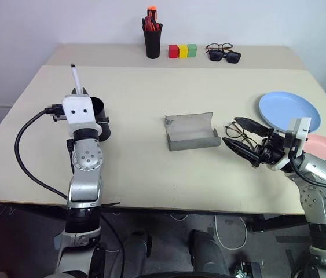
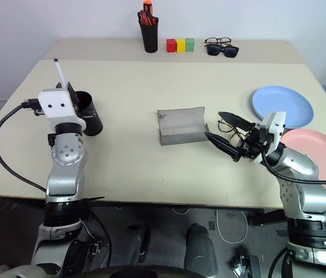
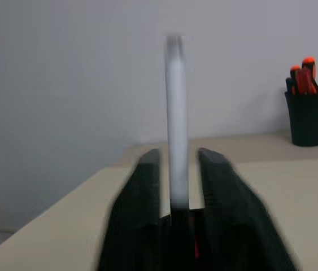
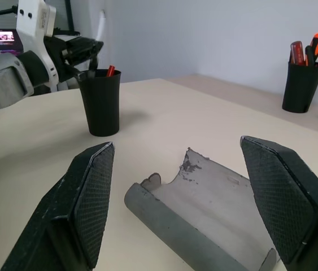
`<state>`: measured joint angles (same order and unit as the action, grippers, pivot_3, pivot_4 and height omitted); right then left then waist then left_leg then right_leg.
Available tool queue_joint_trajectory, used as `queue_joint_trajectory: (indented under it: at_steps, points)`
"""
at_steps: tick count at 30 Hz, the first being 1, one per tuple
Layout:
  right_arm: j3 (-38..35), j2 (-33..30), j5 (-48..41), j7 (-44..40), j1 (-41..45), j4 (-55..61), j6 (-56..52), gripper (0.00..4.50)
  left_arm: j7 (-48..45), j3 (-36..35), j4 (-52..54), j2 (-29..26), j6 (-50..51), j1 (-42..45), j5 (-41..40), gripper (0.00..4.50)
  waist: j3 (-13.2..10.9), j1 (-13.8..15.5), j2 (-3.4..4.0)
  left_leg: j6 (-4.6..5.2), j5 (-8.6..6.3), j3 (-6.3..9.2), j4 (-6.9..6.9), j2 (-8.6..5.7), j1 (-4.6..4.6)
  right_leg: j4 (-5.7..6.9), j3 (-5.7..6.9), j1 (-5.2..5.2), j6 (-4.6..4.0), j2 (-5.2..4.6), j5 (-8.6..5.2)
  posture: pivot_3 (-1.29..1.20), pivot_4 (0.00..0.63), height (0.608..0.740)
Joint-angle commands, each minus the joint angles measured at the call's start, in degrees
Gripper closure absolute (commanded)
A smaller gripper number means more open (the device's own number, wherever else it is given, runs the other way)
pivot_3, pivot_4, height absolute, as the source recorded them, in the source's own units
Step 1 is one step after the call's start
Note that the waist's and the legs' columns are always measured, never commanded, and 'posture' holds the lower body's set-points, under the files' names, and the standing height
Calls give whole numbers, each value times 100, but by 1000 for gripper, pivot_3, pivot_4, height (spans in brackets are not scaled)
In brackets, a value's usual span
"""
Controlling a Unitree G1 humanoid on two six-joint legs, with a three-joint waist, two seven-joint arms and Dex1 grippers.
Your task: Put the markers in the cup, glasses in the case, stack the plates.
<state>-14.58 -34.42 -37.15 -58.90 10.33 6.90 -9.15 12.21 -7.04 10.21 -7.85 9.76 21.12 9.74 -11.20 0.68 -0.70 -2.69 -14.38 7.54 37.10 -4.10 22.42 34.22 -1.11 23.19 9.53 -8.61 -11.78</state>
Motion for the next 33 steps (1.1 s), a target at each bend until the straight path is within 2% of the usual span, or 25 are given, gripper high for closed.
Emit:
queue_joint_trajectory:
  at_steps: [1,2,6,8,10,13,16,19,22,29,33]
  points:
    - [-216,-71,-42,-27,10,32,96,875,-142,64,214,-84,-277,-27,37,1402,0,1,0,0,0,0,0,0,0,0,0,0,0,0,0,0,150,739]
    - [-242,-78,-36,-19,-1,18,108,875,-239,86,255,-48,-371,-37,-79,972,0,1,0,0,0,0,0,0,0,0,0,0,-1,0,0,0,150,739]
    - [-359,-116,-1,47,-61,-10,101,875,-958,370,669,108,21,76,-701,972,0,3,0,0,0,0,0,0,1,-1,0,0,-1,0,0,0,150,739]
    - [-426,-167,15,50,-150,12,61,875,-1931,852,977,-208,1231,310,-1093,972,0,15,0,0,0,0,1,0,2,-1,1,0,-1,0,0,0,150,739]
    - [-510,-211,29,90,-310,116,19,875,-3135,1468,1105,-807,2056,616,-1424,972,0,5,0,0,0,1,1,0,4,3,4,0,0,0,-1,0,150,739]
    - [-652,-339,86,128,-718,348,-40,875,-4381,1990,909,-1344,2607,1084,-1930,972,0,-14,3,3,-2,-3,-1,0,3,-1,2,0,1,-1,-3,0,150,739]
    - [-891,-520,78,116,-1399,674,-144,875,-4953,2137,296,-1403,2876,1592,-2183,972,0,-27,5,5,-3,-2,-8,2,1,0,2,3,4,1,-6,0,150,739]
    - [-1215,-574,79,138,-2073,939,-141,875,-5638,2596,-448,-1578,2704,2150,-2002,972,0,-36,5,5,-3,-3,-5,3,0,2,2,3,13,1,-11,0,150,739]
    - [-1451,-519,44,279,-2477,1175,-151,875,-6190,2739,-1072,-1529,2498,2575,-2091,972,0,-35,4,5,-3,-5,-1,3,0,-3,2,-2,24,0,-21,0,150,739]
    - [-1758,-241,-56,661,-3000,1679,-119,875,-7187,3553,-3342,-1121,1630,3665,-1377,972,-2,-10,0,6,-3,-7,-4,4,4,-8,2,1,25,-1,-21,0,150,739]
    - [-1807,-123,-79,811,-3165,1903,-109,875,-7454,3837,-4405,-842,1212,4046,-926,972,-6,-2,-5,11,-6,-9,-3,1,9,-14,2,1,29,-4,-23,0,150,739]
